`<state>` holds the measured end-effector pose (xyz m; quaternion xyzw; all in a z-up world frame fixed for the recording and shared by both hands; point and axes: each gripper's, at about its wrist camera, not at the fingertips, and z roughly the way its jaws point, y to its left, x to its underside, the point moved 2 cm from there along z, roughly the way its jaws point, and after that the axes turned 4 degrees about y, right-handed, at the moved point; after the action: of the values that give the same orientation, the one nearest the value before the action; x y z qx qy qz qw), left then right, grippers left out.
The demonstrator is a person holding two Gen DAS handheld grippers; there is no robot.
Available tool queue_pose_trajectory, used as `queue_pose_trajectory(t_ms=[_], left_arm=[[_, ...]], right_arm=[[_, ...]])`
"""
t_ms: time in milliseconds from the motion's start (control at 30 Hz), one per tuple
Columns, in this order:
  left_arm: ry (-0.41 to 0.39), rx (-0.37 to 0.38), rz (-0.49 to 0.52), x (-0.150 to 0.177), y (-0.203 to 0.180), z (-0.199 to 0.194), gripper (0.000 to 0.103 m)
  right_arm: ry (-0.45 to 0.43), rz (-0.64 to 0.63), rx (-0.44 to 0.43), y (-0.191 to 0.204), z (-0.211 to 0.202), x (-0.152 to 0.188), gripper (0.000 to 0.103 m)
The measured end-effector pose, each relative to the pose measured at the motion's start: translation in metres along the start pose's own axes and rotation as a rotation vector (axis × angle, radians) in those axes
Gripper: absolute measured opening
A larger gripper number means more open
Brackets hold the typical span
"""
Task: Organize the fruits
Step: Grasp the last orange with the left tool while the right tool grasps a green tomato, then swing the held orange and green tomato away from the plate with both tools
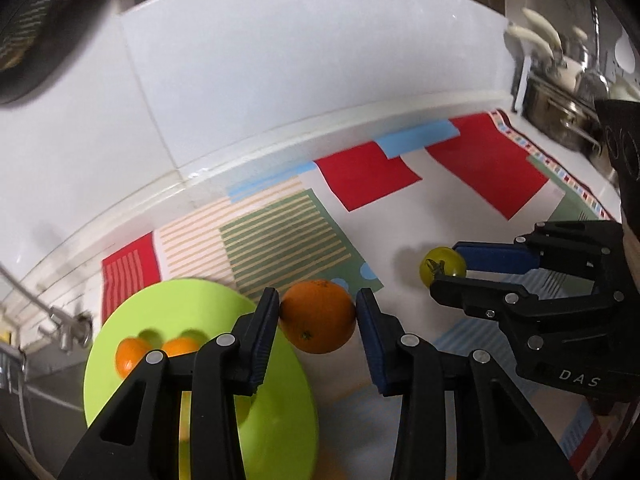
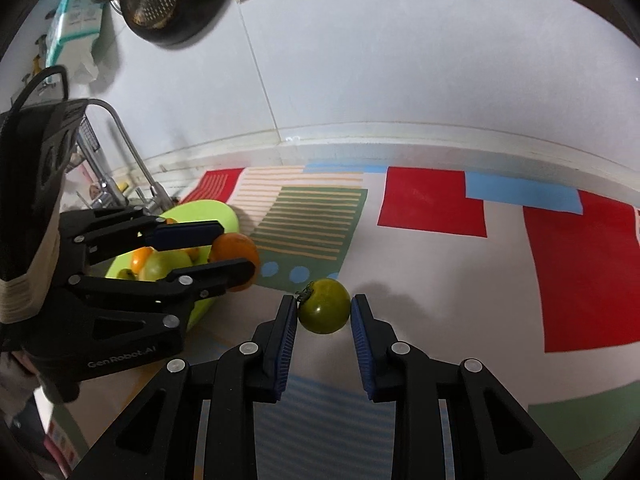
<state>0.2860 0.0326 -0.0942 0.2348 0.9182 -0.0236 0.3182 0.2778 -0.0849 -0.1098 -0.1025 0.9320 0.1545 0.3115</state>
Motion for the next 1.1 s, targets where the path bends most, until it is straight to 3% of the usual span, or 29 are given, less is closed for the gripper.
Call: queue_pose_trajectory(t_ms=[567, 667, 800, 1100], left_arm=[[-0.127, -0.114, -0.178, 0.059, 0.006, -0.093, 0.039], [-0.156, -0.146, -0.193, 0.069, 0.01, -0.11, 0.03], [-0.197, -0.171, -0.213, 0.079, 0.017, -0.131, 0.027], [-0.136, -0.126, -0.301, 0.133, 0.031, -0.126, 0.028]], right_arm=[[-0.096, -0.064, 0.008, 0.052, -0.069, 0.013, 0.029], [-0.113, -0.077, 0.006, 0.065, -0.077, 0.015, 0.029], [-0.135, -0.094, -0.005, 0.083, -0.087, 0.018, 0.029], [-0.074, -0.121, -0.019, 0.118, -0.073, 0.045, 0.029]])
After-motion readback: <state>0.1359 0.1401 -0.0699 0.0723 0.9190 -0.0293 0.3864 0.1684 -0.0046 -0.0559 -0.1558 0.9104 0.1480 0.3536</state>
